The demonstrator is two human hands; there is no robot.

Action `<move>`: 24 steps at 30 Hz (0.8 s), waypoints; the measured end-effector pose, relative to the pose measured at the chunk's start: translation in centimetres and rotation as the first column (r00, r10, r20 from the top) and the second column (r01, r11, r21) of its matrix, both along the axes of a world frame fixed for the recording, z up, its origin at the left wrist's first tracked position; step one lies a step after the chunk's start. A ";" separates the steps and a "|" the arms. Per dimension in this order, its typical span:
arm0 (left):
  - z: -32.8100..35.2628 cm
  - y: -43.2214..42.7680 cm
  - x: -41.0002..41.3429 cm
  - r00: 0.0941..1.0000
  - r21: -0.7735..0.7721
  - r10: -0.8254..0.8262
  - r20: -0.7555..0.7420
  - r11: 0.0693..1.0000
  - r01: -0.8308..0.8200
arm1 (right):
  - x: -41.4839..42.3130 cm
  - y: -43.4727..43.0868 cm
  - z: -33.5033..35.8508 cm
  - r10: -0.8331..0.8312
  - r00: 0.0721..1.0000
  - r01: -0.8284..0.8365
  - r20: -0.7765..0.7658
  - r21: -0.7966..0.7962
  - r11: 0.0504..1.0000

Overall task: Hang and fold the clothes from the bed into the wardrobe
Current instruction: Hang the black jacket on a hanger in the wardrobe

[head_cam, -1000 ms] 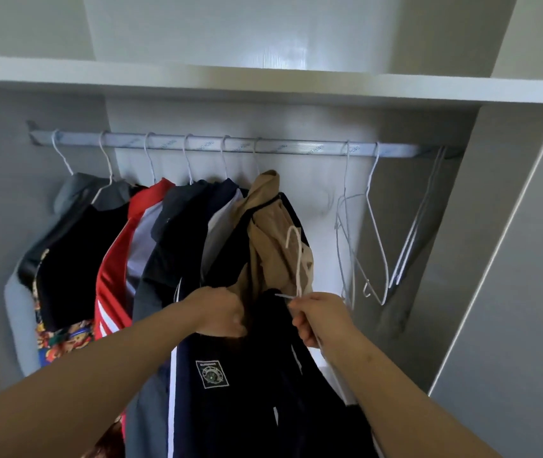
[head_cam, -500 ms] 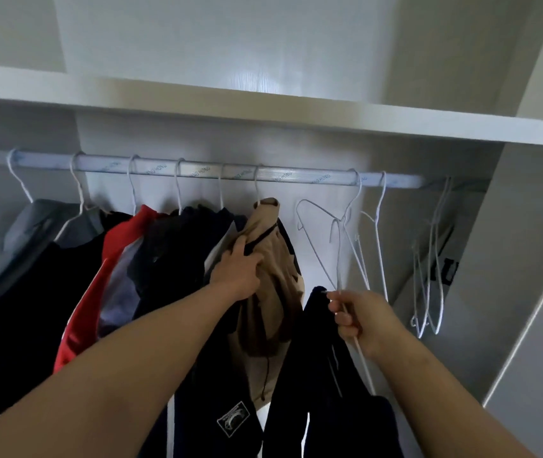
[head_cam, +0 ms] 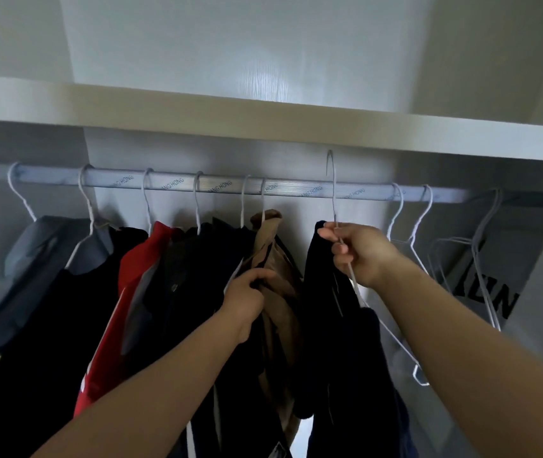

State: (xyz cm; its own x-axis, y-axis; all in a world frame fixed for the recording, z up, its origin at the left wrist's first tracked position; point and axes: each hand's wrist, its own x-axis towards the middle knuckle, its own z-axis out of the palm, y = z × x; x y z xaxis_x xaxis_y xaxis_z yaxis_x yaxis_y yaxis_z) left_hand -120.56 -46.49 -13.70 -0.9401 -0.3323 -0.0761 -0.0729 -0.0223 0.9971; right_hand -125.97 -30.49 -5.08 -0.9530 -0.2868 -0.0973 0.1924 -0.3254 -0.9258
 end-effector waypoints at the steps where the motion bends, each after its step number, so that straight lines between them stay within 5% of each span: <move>1: 0.0 0.2 0.0 1.000 -0.005 -0.015 0.008 1.000 0.015 | -0.5 -0.5 -0.1 -0.002 1.000 0.002 0.013 0.025 1.000; 8: -0.3 0.9 -0.6 0.999 -0.034 -0.039 0.010 0.999 0.040 | -3.4 -2.9 -2.9 -0.016 0.990 -0.009 0.139 0.175 0.984; 17: -2.1 2.3 0.2 0.999 -0.097 -0.047 -0.022 0.994 0.045 | -3.7 -4.2 -2.8 -0.149 0.988 0.131 0.042 0.295 0.947; 24: -3.1 4.1 1.3 0.986 -0.067 -0.025 -0.166 0.998 0.014 | -1.2 -2.1 -6.5 -0.068 0.938 0.275 -0.339 0.611 0.742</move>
State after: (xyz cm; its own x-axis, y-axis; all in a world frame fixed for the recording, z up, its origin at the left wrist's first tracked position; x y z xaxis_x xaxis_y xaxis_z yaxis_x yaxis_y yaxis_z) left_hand -119.25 -42.42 -16.79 -0.9443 -0.3126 0.1031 0.0942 0.0436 0.9946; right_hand -127.16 -32.60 -11.61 -0.9935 -0.0831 0.0783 -0.1034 0.3624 -0.9263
